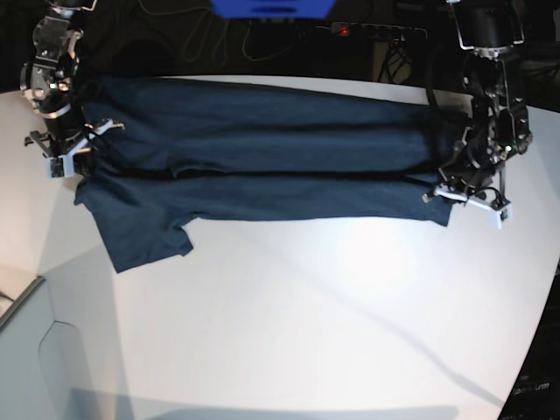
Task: Layout the t-shirt on the table in an organized manner, then fold the t-shirt properly
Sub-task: 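Fold the grasped edge over toward the collar with both grippers, then release the fold and regrasp the folded shirt edge with both grippers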
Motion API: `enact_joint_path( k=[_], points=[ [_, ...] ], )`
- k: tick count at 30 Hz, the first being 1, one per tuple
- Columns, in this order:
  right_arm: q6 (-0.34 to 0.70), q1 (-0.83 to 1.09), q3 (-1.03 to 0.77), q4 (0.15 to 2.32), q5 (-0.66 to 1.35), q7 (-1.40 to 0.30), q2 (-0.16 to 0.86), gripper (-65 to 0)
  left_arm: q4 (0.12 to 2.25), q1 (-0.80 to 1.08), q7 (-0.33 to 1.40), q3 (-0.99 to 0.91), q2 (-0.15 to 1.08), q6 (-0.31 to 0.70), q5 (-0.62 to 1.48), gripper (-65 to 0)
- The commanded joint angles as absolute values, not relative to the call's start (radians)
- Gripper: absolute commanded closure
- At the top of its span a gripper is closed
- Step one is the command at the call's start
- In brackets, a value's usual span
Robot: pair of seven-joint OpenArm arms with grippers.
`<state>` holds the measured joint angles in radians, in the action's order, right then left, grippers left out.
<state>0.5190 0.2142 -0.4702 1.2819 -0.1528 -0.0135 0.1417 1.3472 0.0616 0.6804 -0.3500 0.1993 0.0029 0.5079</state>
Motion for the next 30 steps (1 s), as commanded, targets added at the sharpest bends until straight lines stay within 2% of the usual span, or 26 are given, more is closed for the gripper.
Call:
enact_joint_path(
  k=[1,3,6,9,11,14,18,20,26,30],
  points=[
    [0.519,0.219,-0.472,1.300,-0.143,0.013,0.159,0.0,1.362,0.056,0.667,-0.354,0.209,0.005,0.515,-0.1],
    [0.533,0.234,-0.472,1.300,-0.143,0.008,0.160,-2.1,1.362,0.058,0.667,-0.354,0.209,0.005,0.515,-0.1],
    [0.590,0.239,-0.479,1.307,-0.143,0.007,0.160,-13.9,1.362,0.058,0.674,-0.348,0.209,0.005,0.515,-0.1],
    [0.598,0.255,-0.539,1.349,-0.143,0.010,0.156,-26.0,1.362,0.065,0.676,-0.346,0.209,0.005,0.515,-0.1],
    [0.599,0.260,-0.584,1.395,-0.143,0.012,0.133,-31.6,1.362,0.070,0.671,-0.348,0.209,0.005,0.515,-0.1],
    [0.599,0.262,-0.613,1.458,-0.143,0.010,0.120,-35.2,1.362,0.073,0.676,-0.348,0.209,0.005,0.515,-0.5],
    [0.599,0.260,-0.615,1.497,-0.143,0.004,0.120,-35.2,1.371,0.090,0.677,-0.352,0.209,0.005,0.515,-1.0],
    [0.599,0.259,-0.613,1.500,-0.143,0.004,0.120,-35.2,1.371,0.094,0.677,-0.354,0.209,0.005,0.515,-5.2],
    [0.599,0.236,-0.611,1.498,-0.143,0.004,0.111,-35.3,1.371,0.094,0.677,-0.354,0.214,0.005,0.515,-30.7],
    [0.599,0.229,-0.611,1.501,-0.143,0.004,0.101,-35.3,1.372,0.094,0.677,-0.355,0.216,0.005,0.515,-44.7]
  ],
)
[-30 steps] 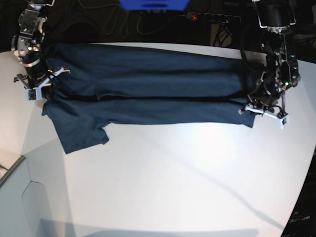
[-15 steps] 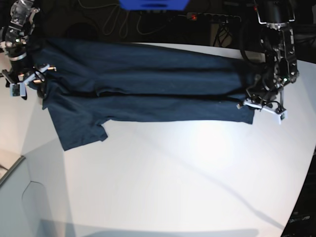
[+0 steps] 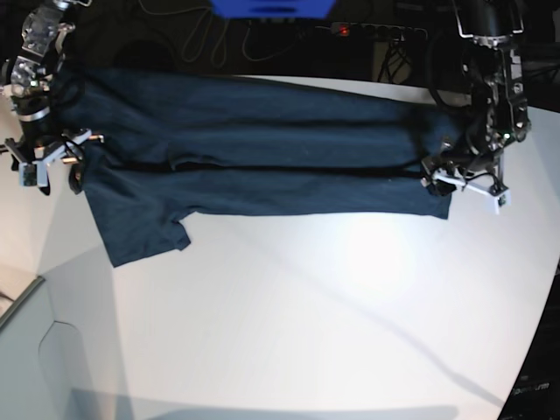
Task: Layout the t-shirt on the table in an organized manner, then fold the t-shirt properly
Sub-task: 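Release the fold and regrasp the folded shirt edge with both grippers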
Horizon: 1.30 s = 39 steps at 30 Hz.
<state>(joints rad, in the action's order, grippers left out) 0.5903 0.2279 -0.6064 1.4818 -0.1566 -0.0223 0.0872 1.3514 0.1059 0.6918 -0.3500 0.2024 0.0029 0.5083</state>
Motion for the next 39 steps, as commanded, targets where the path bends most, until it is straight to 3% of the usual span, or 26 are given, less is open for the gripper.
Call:
enact_joint_path(
  k=[1,9,19,26,34,39],
  points=[
    [0.599,0.226,-0.611,1.501,-0.143,0.004,0.101,-35.3,1.380,0.094,0.676,-0.355,0.216,0.005,0.515,-45.6],
    [0.599,0.179,-0.610,1.498,-0.143,0.004,0.101,-35.3,1.454,0.030,0.674,-0.433,0.216,0.005,0.501,-45.7],
    [0.599,0.157,-0.561,1.497,-0.147,0.002,0.101,-35.3,1.187,-0.140,0.667,-0.332,0.231,0.005,0.501,-45.7],
    [0.599,0.145,-0.561,1.495,-0.147,0.002,0.101,-35.2,1.125,-0.156,0.648,-0.306,0.222,0.004,0.430,-45.5],
    [0.599,0.143,-0.561,1.495,-0.147,0.002,0.101,-35.2,1.113,-0.151,0.616,-0.306,0.209,0.004,0.389,-27.5],
    [0.599,0.143,-0.561,1.495,-0.147,0.002,0.101,-35.2,1.113,-0.154,0.616,-0.306,0.209,0.004,0.389,-26.2]
  ],
)
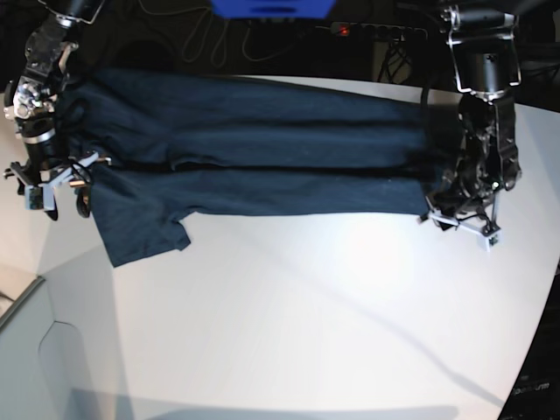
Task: Layout the t-shirt on the table in an organized manner, then fold the t-shirt properly
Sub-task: 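Release the fold and regrasp the folded shirt edge with both grippers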
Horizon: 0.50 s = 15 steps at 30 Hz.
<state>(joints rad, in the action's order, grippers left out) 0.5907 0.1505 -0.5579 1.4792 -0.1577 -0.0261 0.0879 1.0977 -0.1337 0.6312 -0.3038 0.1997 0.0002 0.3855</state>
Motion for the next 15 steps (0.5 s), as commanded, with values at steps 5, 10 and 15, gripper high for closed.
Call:
enact_joint_path(
  k=[5,10,15],
  points=[
    [0.599,0.143,-0.561,1.495,-0.147,0.002,0.101,-35.2,1.113,-0.154,0.616,-0.306,0.209,0.004,0.389,-21.3],
    [0.599,0.143,-0.561,1.495,-0.147,0.002,0.101,-35.4,1.113,-0.154,0.616,-0.306,0.209,0.004,0.389,-7.7],
    [0.599,0.122,-0.561,1.494,-0.147,0.002,0.101,-35.5,1.115,-0.154,0.621,-0.306,0.209,0.004,0.389,-0.6]
  ],
)
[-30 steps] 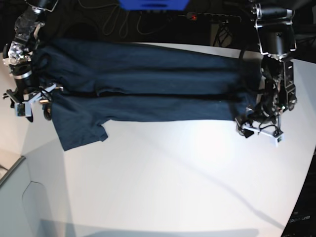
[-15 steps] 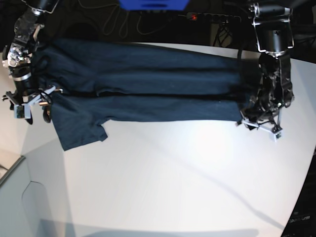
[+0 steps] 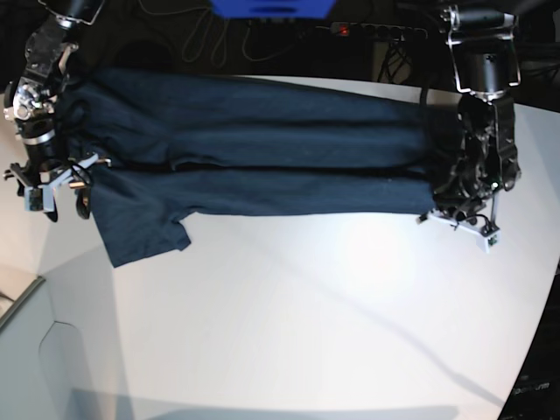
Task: Layout the t-shirt on the table in an organized manner, then fold the t-shirt properly
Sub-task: 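Release the fold and regrasp the folded shirt edge with both grippers, then fold the shirt over again lengthwise with both grippers into a long strip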
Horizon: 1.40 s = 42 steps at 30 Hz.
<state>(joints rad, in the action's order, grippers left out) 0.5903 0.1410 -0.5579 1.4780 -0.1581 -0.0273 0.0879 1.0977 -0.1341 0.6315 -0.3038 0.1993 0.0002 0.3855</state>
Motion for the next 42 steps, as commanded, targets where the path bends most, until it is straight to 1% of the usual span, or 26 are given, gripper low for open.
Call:
enact_joint_path(
  k=[1,3,10,13,16,22,32,37,42],
  points=[
    [0.599,0.116,-0.562,1.488,-0.147,0.001,0.101,-35.5,1.122,-0.154,0.622,-0.306,0.209,0.004,0.389,-0.2],
    [0.599,0.094,-0.561,1.468,-0.147,-0.024,0.102,-35.6,1.132,-0.153,0.625,-0.306,0.209,0.004,0.397,0.0],
    [0.599,-0.044,-0.558,1.368,-0.147,-0.222,0.127,-36.0,1.267,-0.124,0.627,-0.306,0.209,-0.001,0.398,0.0],
    [0.599,-0.101,-0.541,1.326,-0.147,-0.268,0.145,-40.2,1.300,-0.113,0.627,-0.306,0.209,-0.002,0.397,0.0],
    [0.599,-0.143,-0.486,1.277,-0.147,-0.305,0.173,-43.7,1.303,-0.113,0.627,-0.306,0.209,-0.001,0.390,0.0],
    [0.599,-0.240,-0.441,1.144,-0.147,-0.300,0.208,-43.9,1.297,-0.113,0.625,-0.308,0.209,0.002,0.390,0.0],
    [0.596,-0.449,-0.440,0.754,-0.148,-0.295,0.262,-43.9,1.294,-0.113,0.619,-0.308,0.209,0.002,0.395,0.0],
    [0.596,-0.460,-0.430,0.650,-0.148,-0.209,0.271,-43.5,1.294,-0.113,0.619,-0.309,0.209,0.002,0.397,0.0],
    [0.595,-0.441,-0.351,0.582,-0.148,-0.177,0.282,-42.0,1.296,-0.114,0.618,-0.311,0.209,0.002,0.392,0.0]
  ],
)
